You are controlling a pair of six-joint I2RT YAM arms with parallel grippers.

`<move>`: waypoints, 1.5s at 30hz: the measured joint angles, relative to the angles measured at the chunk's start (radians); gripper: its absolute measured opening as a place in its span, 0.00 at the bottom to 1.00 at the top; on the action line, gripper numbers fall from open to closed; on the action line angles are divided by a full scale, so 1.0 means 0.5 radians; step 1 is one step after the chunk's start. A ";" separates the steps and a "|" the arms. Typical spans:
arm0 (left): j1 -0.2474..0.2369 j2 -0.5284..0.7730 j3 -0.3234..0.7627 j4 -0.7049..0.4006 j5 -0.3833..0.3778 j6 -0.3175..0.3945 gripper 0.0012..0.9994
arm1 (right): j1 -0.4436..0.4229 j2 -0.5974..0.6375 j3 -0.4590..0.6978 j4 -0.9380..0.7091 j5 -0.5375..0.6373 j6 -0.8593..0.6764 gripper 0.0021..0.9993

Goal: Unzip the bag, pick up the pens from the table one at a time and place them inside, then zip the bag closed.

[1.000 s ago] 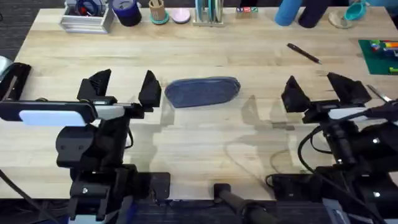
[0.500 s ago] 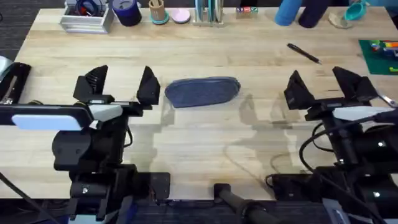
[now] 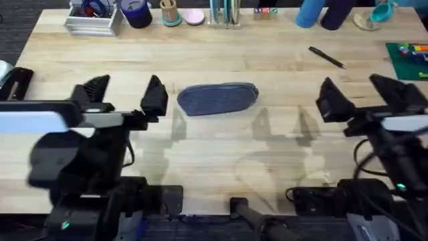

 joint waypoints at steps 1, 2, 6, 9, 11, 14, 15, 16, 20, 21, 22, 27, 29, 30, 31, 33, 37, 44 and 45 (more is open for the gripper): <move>0.000 0.004 0.040 -0.012 -0.005 -0.016 0.99 | 0.000 0.002 0.044 -0.043 0.000 0.000 1.00; 0.000 0.015 0.080 -0.014 -0.012 -0.042 0.99 | 0.000 0.014 0.099 -0.094 0.000 0.000 1.00; 0.000 0.128 0.270 -0.083 -0.053 -0.170 0.99 | 0.000 0.147 0.318 -0.269 0.000 0.000 1.00; 0.000 0.263 0.437 -0.233 -0.061 -0.216 0.99 | 0.000 0.310 0.491 -0.393 0.000 0.001 1.00; 0.000 0.371 0.560 -0.340 -0.061 -0.235 0.99 | 0.000 0.434 0.612 -0.467 0.000 0.001 1.00; 0.000 0.536 0.755 -0.498 -0.062 -0.253 0.99 | 0.000 0.625 0.795 -0.596 0.000 0.005 1.00; 0.000 0.592 0.824 -0.553 -0.062 -0.258 0.99 | 0.000 0.694 0.861 -0.642 -0.001 0.006 1.00; 0.000 0.643 0.886 -0.600 -0.063 -0.260 0.99 | 0.000 0.754 0.917 -0.679 -0.001 0.007 1.00; 0.000 0.854 1.137 -0.806 -0.059 -0.267 0.99 | 0.000 1.014 1.159 -0.837 -0.030 0.008 1.00; 0.000 0.905 1.193 -0.859 -0.058 -0.267 0.99 | 0.000 1.083 1.220 -0.877 -0.045 0.008 1.00; 0.000 0.955 1.245 -0.907 -0.057 -0.267 0.99 | 0.000 1.140 1.273 -0.915 -0.054 0.008 1.00; 0.000 1.227 1.482 -1.167 -0.050 -0.267 0.99 | 0.000 1.443 1.526 -1.141 -0.091 0.008 1.00; 0.000 1.328 1.557 -1.274 -0.047 -0.267 0.99 | 0.000 1.548 1.615 -1.241 -0.098 0.008 1.00; 0.000 1.382 1.597 -1.327 -0.042 -0.267 0.99 | 0.000 1.599 1.656 -1.288 -0.099 0.008 1.00; 0.000 1.427 1.629 -1.368 -0.036 -0.267 0.99 | 0.000 1.658 1.708 -1.347 -0.100 0.008 1.00; 0.000 1.518 1.694 -1.441 -0.020 -0.267 0.99 | 0.000 1.755 1.790 -1.436 -0.104 0.008 1.00; 0.000 1.655 1.772 -1.511 0.003 -0.267 0.99 | 0.000 1.924 1.905 -1.541 -0.105 0.008 1.00; 0.000 1.781 1.784 -1.552 0.048 -0.267 0.99 | 0.000 2.114 1.934 -1.595 -0.105 0.008 1.00; 0.000 1.788 1.785 -1.549 0.049 -0.267 0.99 | 0.000 2.125 1.934 -1.594 -0.105 0.008 1.00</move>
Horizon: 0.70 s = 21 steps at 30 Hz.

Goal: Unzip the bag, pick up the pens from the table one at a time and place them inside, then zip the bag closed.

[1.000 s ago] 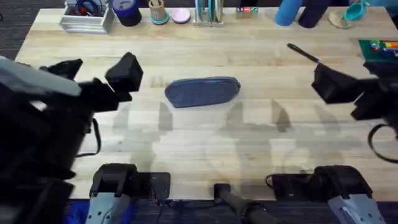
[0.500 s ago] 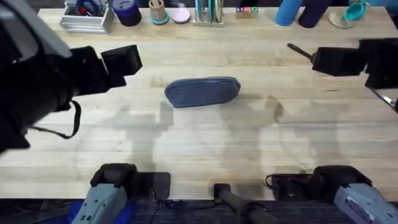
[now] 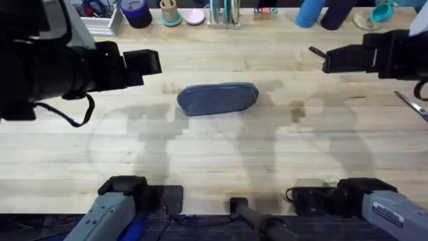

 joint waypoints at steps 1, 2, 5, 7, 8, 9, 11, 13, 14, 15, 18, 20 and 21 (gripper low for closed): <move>0.000 0.003 -0.001 0.010 0.000 0.000 0.99 | 0.000 0.006 0.000 0.000 0.000 0.000 1.00; 0.000 0.004 0.000 0.022 0.001 0.000 0.99 | 0.000 0.008 0.000 0.000 0.000 0.000 1.00; 0.000 0.004 0.000 0.036 0.003 0.000 0.99 | 0.000 0.007 0.002 0.006 0.000 -0.001 1.00; 0.000 0.004 0.000 0.044 0.005 0.000 0.99 | 0.000 0.007 0.002 0.008 0.000 -0.001 1.00; 0.000 0.004 0.000 0.044 0.005 0.002 0.99 | 0.000 0.007 0.002 0.008 0.000 -0.001 1.00; 0.000 0.003 0.000 0.044 0.005 0.012 0.99 | 0.000 0.007 0.002 0.008 0.000 -0.001 1.00; 0.000 0.004 0.000 0.044 0.010 0.057 0.99 | 0.000 0.008 0.002 0.008 0.000 -0.001 1.00; 0.000 0.004 0.000 0.059 0.044 0.143 0.99 | 0.000 0.008 0.002 0.008 0.000 -0.001 1.00; 0.000 0.004 0.000 0.071 0.072 0.195 0.99 | 0.000 0.007 0.002 0.008 0.000 -0.001 1.00; 0.000 0.004 0.000 0.081 0.102 0.244 0.99 | 0.000 0.007 0.002 0.008 0.000 0.000 1.00; 0.000 0.009 0.000 0.108 0.177 0.402 0.99 | 0.000 0.007 0.003 0.008 0.000 0.000 1.00; 0.000 0.029 0.000 0.125 0.218 0.514 0.99 | 0.000 0.007 0.003 0.008 0.000 -0.001 1.00; 0.000 0.040 0.000 0.142 0.239 0.566 0.99 | 0.000 0.007 0.003 0.008 0.000 -0.001 1.00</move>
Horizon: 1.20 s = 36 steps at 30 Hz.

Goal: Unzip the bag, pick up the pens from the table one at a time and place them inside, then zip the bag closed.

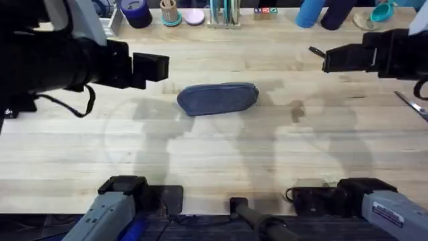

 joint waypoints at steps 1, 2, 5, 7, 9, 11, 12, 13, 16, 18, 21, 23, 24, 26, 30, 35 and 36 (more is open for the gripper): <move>0.000 0.013 0.000 0.019 0.035 0.063 0.99 | 0.000 0.000 0.000 0.000 0.000 0.001 1.00; 0.000 0.024 0.001 0.036 0.073 0.126 0.99 | 0.000 0.000 0.000 0.000 0.000 0.001 1.00; 0.002 0.051 0.001 0.058 0.197 0.308 0.99 | 0.000 0.000 0.000 0.000 0.000 0.000 1.00; 0.018 0.070 0.001 0.058 0.300 0.435 0.99 | 0.000 0.000 0.000 0.000 0.000 0.001 1.00; 0.053 0.095 0.001 0.058 0.405 0.543 1.00 | 0.000 0.000 0.000 0.000 0.000 0.000 1.00; 0.109 0.128 0.001 0.057 0.553 0.680 1.00 | 0.000 0.000 0.000 0.000 0.000 0.000 1.00; 0.138 0.144 0.001 0.056 0.631 0.752 1.00 | 0.000 0.001 0.000 0.001 0.000 0.000 1.00; 0.164 0.160 0.001 0.053 0.709 0.825 0.99 | 0.000 0.000 0.000 0.001 0.000 0.000 1.00; 0.258 0.212 0.001 -0.014 0.970 1.104 0.99 | 0.000 0.000 0.000 0.001 0.000 0.001 1.00; 0.324 0.253 0.001 -0.086 1.119 1.285 0.99 | 0.000 0.000 0.000 0.001 0.000 0.001 1.00; 0.424 0.343 0.002 -0.242 1.342 1.602 0.99 | 0.000 0.000 0.000 0.001 0.000 0.000 1.00; 0.474 0.415 0.002 -0.345 1.468 1.815 0.99 | 0.000 0.000 0.000 0.000 0.000 0.000 1.00; 0.494 0.454 0.002 -0.395 1.520 1.919 0.99 | 0.000 0.000 0.000 0.000 0.000 0.001 1.00; 0.523 0.545 0.002 -0.475 1.606 2.118 0.99 | 0.000 0.000 0.000 0.001 0.000 0.000 1.00; 0.540 0.755 0.002 -0.530 1.731 2.403 0.99 | 0.000 0.000 0.000 0.000 0.000 0.000 1.00; 0.541 1.028 0.002 -0.533 1.795 2.598 0.99 | 0.000 0.000 0.000 0.001 0.000 0.001 1.00; 0.541 1.084 0.002 -0.533 1.802 2.627 0.99 | 0.000 0.000 0.000 0.001 0.000 0.002 1.00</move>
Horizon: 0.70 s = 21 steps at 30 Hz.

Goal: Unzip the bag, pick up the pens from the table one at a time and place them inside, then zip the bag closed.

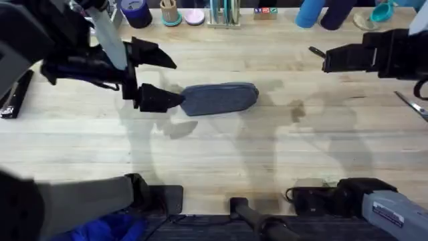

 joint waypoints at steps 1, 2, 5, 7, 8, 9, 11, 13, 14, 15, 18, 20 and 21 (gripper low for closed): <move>0.000 0.044 0.000 0.001 0.004 0.023 0.99 | 0.000 0.000 0.000 0.000 0.000 0.000 1.00; 0.000 0.097 0.000 0.001 0.007 0.053 0.99 | 0.000 0.000 0.000 0.000 0.000 0.001 1.00; 0.000 0.215 0.000 0.002 0.007 0.127 0.99 | 0.000 0.000 0.000 -0.001 0.000 0.005 1.00; 0.000 0.290 0.000 0.005 0.008 0.174 0.99 | 0.000 0.000 0.000 0.000 0.000 0.005 1.00; 0.000 0.333 0.000 0.007 0.008 0.198 0.99 | 0.000 0.000 0.000 -0.001 0.000 0.005 1.00; 0.000 0.368 0.000 0.007 0.008 0.219 0.99 | 0.000 0.000 0.000 0.000 0.000 0.005 1.00; 0.000 0.451 0.000 0.006 0.017 0.267 0.99 | 0.000 0.000 0.000 0.000 0.000 0.005 1.00; 0.000 0.533 0.001 0.006 0.050 0.325 0.97 | 0.000 0.000 0.000 0.000 0.000 0.005 1.00; 0.000 0.572 0.002 0.007 0.066 0.353 0.96 | 0.000 0.000 0.000 0.000 0.000 0.005 1.00; 0.000 0.611 0.004 0.007 0.078 0.384 0.95 | 0.000 0.000 0.000 0.000 0.000 0.005 1.00; 0.000 0.704 0.008 0.010 0.108 0.473 0.93 | 0.000 0.000 0.000 0.000 0.000 0.005 1.00; 0.000 0.745 0.008 0.022 0.113 0.511 0.92 | 0.000 0.000 0.000 0.000 0.000 0.005 1.00; 0.000 0.760 0.008 0.026 0.115 0.525 0.91 | 0.000 0.000 0.000 0.000 0.000 0.005 1.00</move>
